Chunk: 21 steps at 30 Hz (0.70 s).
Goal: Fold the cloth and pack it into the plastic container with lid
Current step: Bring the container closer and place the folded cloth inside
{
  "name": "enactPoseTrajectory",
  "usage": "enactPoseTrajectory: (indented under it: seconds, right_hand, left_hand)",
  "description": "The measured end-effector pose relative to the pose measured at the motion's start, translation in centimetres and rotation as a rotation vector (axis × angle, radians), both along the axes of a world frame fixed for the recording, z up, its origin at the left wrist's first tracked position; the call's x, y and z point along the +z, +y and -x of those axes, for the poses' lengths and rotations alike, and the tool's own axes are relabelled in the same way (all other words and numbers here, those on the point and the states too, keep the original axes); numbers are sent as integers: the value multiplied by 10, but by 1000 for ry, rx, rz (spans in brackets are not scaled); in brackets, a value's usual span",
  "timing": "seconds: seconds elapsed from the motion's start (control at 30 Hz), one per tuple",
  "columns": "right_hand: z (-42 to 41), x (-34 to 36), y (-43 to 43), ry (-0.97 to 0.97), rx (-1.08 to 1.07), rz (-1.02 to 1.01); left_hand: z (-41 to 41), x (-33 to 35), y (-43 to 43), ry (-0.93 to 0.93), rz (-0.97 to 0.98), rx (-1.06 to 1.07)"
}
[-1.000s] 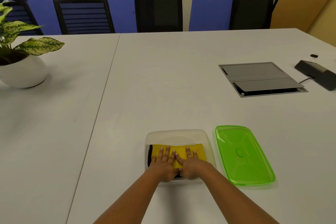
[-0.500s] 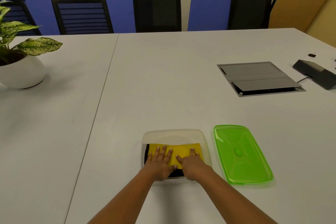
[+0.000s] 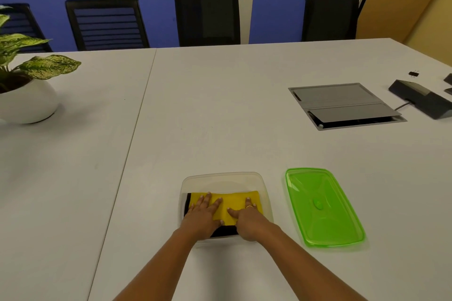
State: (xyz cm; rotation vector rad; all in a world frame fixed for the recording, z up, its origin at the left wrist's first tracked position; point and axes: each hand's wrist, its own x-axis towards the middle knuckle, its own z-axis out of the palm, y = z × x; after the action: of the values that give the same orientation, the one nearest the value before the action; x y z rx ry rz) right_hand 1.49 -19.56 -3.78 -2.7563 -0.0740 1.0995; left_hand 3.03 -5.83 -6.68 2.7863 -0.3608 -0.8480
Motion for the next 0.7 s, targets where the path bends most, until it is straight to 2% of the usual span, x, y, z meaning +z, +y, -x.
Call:
enactPoseTrajectory:
  seconds: [0.07, 0.17, 0.3, 0.4, 0.57, 0.63, 0.7]
  right_hand:
    - [1, -1, 4, -25, -19, -26]
    - [4, -1, 9, -63, -60, -54]
    - [9, 5, 6, -167, -100, -80]
    - [16, 11, -2, -394, -158, -194]
    - [24, 14, -26, -973, -332, -395]
    - [21, 14, -41, -1069, -487, -388]
    - [19, 12, -59, -1038, -646, -373]
  left_hand:
    - [3, 6, 2, -70, 65, 81]
    - [14, 13, 4, -276, 135, 181]
    - [26, 20, 7, -570, 194, 190]
    - [30, 18, 12, -601, 153, 183]
    - [35, 22, 12, -598, 36, 180]
    - [36, 20, 12, -600, 20, 177]
    - [36, 17, 12, -629, 7, 172]
